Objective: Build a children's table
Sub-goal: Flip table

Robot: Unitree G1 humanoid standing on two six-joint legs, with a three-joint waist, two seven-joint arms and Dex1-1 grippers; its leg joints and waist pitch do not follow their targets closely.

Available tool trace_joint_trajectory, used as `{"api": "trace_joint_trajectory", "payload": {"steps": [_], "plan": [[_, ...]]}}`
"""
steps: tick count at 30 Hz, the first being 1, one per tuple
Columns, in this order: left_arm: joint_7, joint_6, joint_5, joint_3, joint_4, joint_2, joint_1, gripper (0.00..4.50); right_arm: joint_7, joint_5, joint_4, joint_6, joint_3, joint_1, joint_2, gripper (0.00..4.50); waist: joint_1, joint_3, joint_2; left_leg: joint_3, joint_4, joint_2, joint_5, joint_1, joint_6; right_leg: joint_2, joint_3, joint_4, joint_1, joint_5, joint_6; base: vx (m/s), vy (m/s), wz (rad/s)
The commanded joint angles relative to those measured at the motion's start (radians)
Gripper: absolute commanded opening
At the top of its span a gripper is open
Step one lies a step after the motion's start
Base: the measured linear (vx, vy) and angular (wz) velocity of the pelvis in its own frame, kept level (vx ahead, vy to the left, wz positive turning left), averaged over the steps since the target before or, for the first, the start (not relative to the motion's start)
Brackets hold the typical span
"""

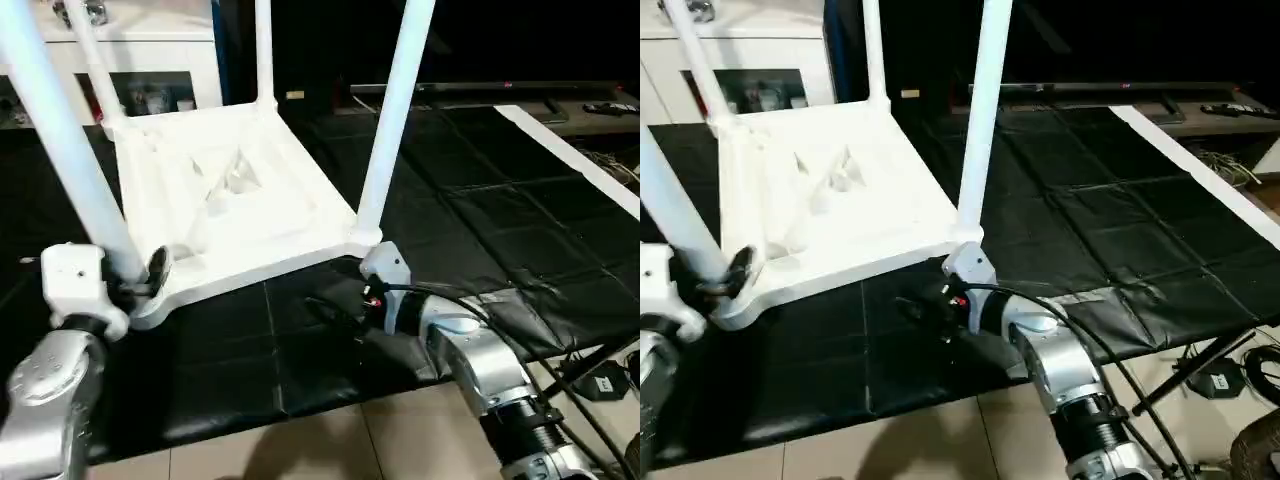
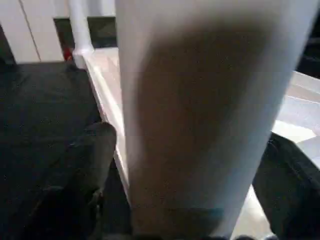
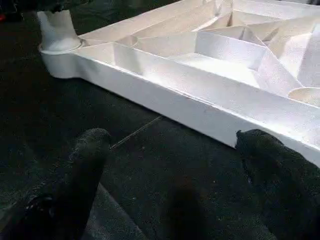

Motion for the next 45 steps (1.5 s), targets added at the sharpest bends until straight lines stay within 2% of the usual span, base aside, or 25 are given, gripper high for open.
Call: {"api": "trace_joint_trajectory", "payload": {"steps": [1, 3, 6, 7, 8, 10, 11, 13, 14, 18, 19, 23, 25, 28, 29, 30, 32, 33, 35, 38, 39, 40, 41, 44, 45], "plan": [[0.026, 0.021, -0.009, 0.004, 0.006, -0.016, -0.013, 3.94, -0.015, 0.008, -0.007, 0.004, -0.003, -0.01, 0.005, 4.5, 0.0, -0.055, 0.025, 0.004, -0.074, 0.003, -0.327, -0.001, -0.004, -0.058, 0.043, -0.084, 0.042, -0.296, -0.13, 0.0, 0.0, 0.0], [0.031, 0.028, -0.016, 0.005, 0.005, -0.027, -0.015, 3.62, -0.014, 0.013, -0.008, 0.005, -0.005, -0.01, 0.011, 4.5, 0.0, -0.054, 0.023, 0.004, -0.075, 0.003, -0.334, 0.001, -0.001, -0.058, 0.042, -0.085, 0.041, -0.314, -0.127, 0.0, 0.0, 0.0], [0.052, 0.04, -0.043, 0.015, -0.002, -0.055, -0.018, 3.59, 0.021, 0.046, -0.033, -0.002, -0.008, -0.002, 0.022, 4.5, 0.0, -0.053, 0.023, 0.004, -0.075, 0.003, -0.346, 0.002, -0.001, -0.059, 0.043, -0.089, 0.04, -0.338, -0.123, 0.0, 0.0, 0.0], [0.052, 0.04, -0.043, 0.015, -0.002, -0.055, -0.018, 3.29, 0.021, 0.046, -0.033, -0.002, -0.008, -0.002, 0.022, 4.5, 0.0, -0.052, 0.022, 0.004, -0.075, 0.004, -0.355, 0.003, 0.001, -0.059, 0.042, -0.09, 0.039, -0.349, -0.119, 0.0, 0.0, 0.0], [0.056, 0.041, -0.04, 0.012, -0.002, -0.058, -0.019, 3.19, 0.052, 0.059, -0.041, -0.009, -0.003, -0.002, 0.019, 4.5, 0.0, -0.052, 0.021, 0.003, -0.076, 0.004, -0.358, 0.002, 0.003, -0.058, 0.042, -0.091, 0.038, -0.359, -0.113, 0.0, 0.0, 0.0], [0.058, 0.041, -0.041, 0.01, -0.003, -0.06, -0.018, 3.17, 0.062, 0.058, -0.042, -0.015, 0.001, -0.003, 0.016, 4.5, 0.0, -0.051, 0.019, 0.003, -0.076, 0.003, -0.356, 0.002, 0.005, -0.059, 0.042, -0.094, 0.038, -0.374, -0.102, 0.0, 0.0, 0.0], [0.06, 0.042, -0.042, 0.01, -0.004, -0.062, -0.019, 3.13, 0.065, 0.056, -0.043, -0.019, 0.004, -0.004, 0.013, 4.5, 0.001, -0.05, 0.021, 0.003, -0.076, 0.004, -0.357, 0.002, 0.005, -0.06, 0.042, -0.095, 0.037, -0.385, -0.098, 0.0, 0.0, 0.0], [0.067, 0.051, -0.052, 0.014, -0.006, -0.071, -0.019, 2.84, 0.066, 0.053, -0.041, -0.012, 0.008, -0.005, 0.009, 4.5, 0.0, -0.05, 0.019, 0.003, -0.076, 0.004, -0.358, 0.001, 0.003, -0.059, 0.042, -0.096, 0.037, -0.395, -0.094, 0.0, 0.0, 0.0], [0.067, 0.051, -0.052, 0.014, -0.006, -0.071, -0.019, 2.84, 0.066, 0.053, -0.041, -0.012, 0.008, -0.005, 0.009, 4.5, 0.0, -0.05, 0.019, 0.002, -0.076, 0.003, -0.356, 0.001, 0.003, -0.06, 0.041, -0.096, 0.037, -0.396, -0.094, 0.0, 0.0, 0.0], [0.095, 0.085, -0.117, 0.053, -0.016, -0.113, -0.029, 2.64, 0.068, 0.064, -0.045, 0.017, 0.008, 0.002, 0.008, 4.5, 0.0, -0.051, 0.017, 0.003, -0.074, 0.003, -0.352, 0.001, 0.003, -0.059, 0.041, -0.096, 0.037, -0.397, -0.097, 0.0, 0.0, 0.0], [0.105, 0.097, -0.146, 0.066, -0.023, -0.128, -0.031, 2.43, 0.064, 0.066, -0.048, 0.028, 0.008, 0.006, 0.009, 4.5, 0.001, -0.051, 0.015, 0.003, -0.074, 0.002, -0.35, 0.0, 0.007, -0.059, 0.041, -0.097, 0.037, -0.405, -0.091, 0.0, 0.0, 0.0], [0.122, 0.125, -0.2, 0.088, -0.032, -0.158, -0.036, 2.38, 0.047, 0.059, -0.047, 0.039, 0.008, 0.01, 0.017, 4.5, 0.0, -0.051, 0.013, 0.003, -0.074, 0.003, -0.334, -0.002, 0.008, -0.06, 0.041, -0.096, 0.038, -0.401, -0.089, 0.0, 0.0, 0.0], [0.143, 0.155, -0.264, 0.109, -0.043, -0.199, -0.042, 2.37, 0.007, 0.053, -0.037, 0.054, 0.0, 0.01, 0.035, 4.5, -0.001, -0.05, 0.006, 0.004, -0.075, 0.002, -0.318, -0.006, 0.01, -0.06, 0.041, -0.095, 0.039, -0.398, -0.09, 0.0, 0.0, 0.0], [0.159, 0.185, -0.305, 0.124, -0.062, -0.23, -0.044, 2.36, -0.073, 0.046, -0.001, 0.061, -0.029, -0.004, 0.074, 4.5, -0.004, -0.045, -0.001, 0.006, -0.074, -0.001, -0.306, -0.01, 0.012, -0.061, 0.041, -0.098, 0.037, -0.437, -0.07, 0.0, 0.0, 0.0], [0.17, 0.198, -0.322, 0.129, -0.07, -0.242, -0.044, 2.36, -0.109, 0.047, 0.015, 0.063, -0.044, -0.011, 0.092, 4.5, -0.004, -0.047, 0.004, 0.007, -0.073, 0.0, -0.296, -0.008, 0.009, -0.063, 0.044, -0.097, 0.034, -0.435, -0.073, 0.0, 0.0, 0.0], [0.173, 0.205, -0.328, 0.129, -0.074, -0.246, -0.043, 2.36, -0.123, 0.049, 0.021, 0.066, -0.05, -0.013, 0.1, 4.5, -0.006, -0.043, -0.002, 0.008, -0.075, 0.0, -0.294, -0.011, 0.01, -0.062, 0.044, -0.099, 0.032, -0.434, -0.074, 0.0, 0.0, 0.0], [0.164, 0.237, -0.345, 0.111, -0.097, -0.256, -0.034, 2.36, -0.169, 0.08, 0.043, 0.083, -0.081, -0.024, 0.15, 4.5, -0.005, -0.044, -0.005, 0.009, -0.075, 0.0, -0.272, -0.012, 0.011, -0.058, 0.045, -0.092, 0.033, -0.386, -0.075, 0.0, 0.0, 0.0], [0.155, 0.246, -0.351, 0.102, -0.103, -0.259, -0.031, 2.36, -0.188, 0.096, 0.052, 0.091, -0.097, -0.03, 0.171, 4.5, -0.005, -0.044, -0.001, 0.008, -0.076, 0.001, -0.272, -0.013, 0.013, -0.059, 0.045, -0.09, 0.032, -0.378, -0.079, 0.0, 0.0, 0.0], [0.155, 0.263, -0.372, 0.096, -0.115, -0.276, -0.029, 2.35, -0.232, 0.122, 0.082, 0.097, -0.132, -0.048, 0.205, 4.5, -0.006, -0.044, 0.0, 0.009, -0.076, 0.002, -0.244, -0.012, 0.011, -0.056, 0.046, -0.083, 0.032, -0.298, -0.092, 0.0, 0.0, 0.0], [0.149, 0.273, -0.366, 0.083, -0.127, -0.282, -0.024, 2.35, -0.267, 0.142, 0.111, 0.095, -0.161, -0.067, 0.226, 4.5, -0.007, -0.042, 0.0, 0.011, -0.076, 0.002, -0.253, -0.009, 0.01, -0.054, 0.045, -0.082, 0.032, -0.279, -0.094, 0.0, 0.0, 0.0], [0.139, 0.289, -0.35, 0.047, -0.148, -0.292, -0.003, 2.35, -0.283, 0.218, 0.148, 0.096, -0.219, -0.106, 0.267, 4.5, -0.006, -0.042, -0.003, 0.013, -0.075, 0.003, -0.252, -0.009, 0.012, -0.056, 0.047, -0.08, 0.031, -0.273, -0.095, 0.0, 0.0, 0.0], [0.139, 0.289, -0.35, 0.047, -0.148, -0.292, -0.003, 2.35, -0.283, 0.218, 0.148, 0.096, -0.219, -0.106, 0.267, 4.5, -0.006, -0.041, -0.002, 0.013, -0.077, 0.004, -0.257, -0.008, 0.013, -0.057, 0.048, -0.08, 0.031, -0.275, -0.097, 0.0, 0.0, 0.0], [0.14, 0.298, -0.344, 0.018, -0.166, -0.3, 0.015, 2.35, -0.281, 0.283, 0.177, 0.1, -0.269, -0.141, 0.303, 4.5, -0.004, -0.044, -0.004, 0.015, -0.075, 0.004, -0.253, -0.006, 0.015, -0.056, 0.048, -0.08, 0.031, -0.267, -0.098, 0.0, 0.0, 0.0], [0.146, 0.304, -0.35, 0.009, -0.173, -0.304, 0.02, 2.35, -0.265, 0.317, 0.193, 0.111, -0.292, -0.161, 0.322, 4.5, -0.001, -0.043, -0.001, 0.015, -0.076, 0.006, -0.241, -0.006, 0.016, -0.056, 0.047, -0.079, 0.032, -0.251, -0.099, 0.0, 0.0, 0.0], [0.148, 0.306, -0.353, 0.007, -0.175, -0.305, 0.02, 2.35, -0.274, 0.317, 0.211, 0.113, -0.299, -0.174, 0.328, 4.5, -0.002, -0.043, -0.004, 0.016, -0.076, 0.005, -0.235, -0.01, 0.014, -0.056, 0.047, -0.078, 0.035, -0.244, -0.098, 0.0, 0.0, 0.0]]}}
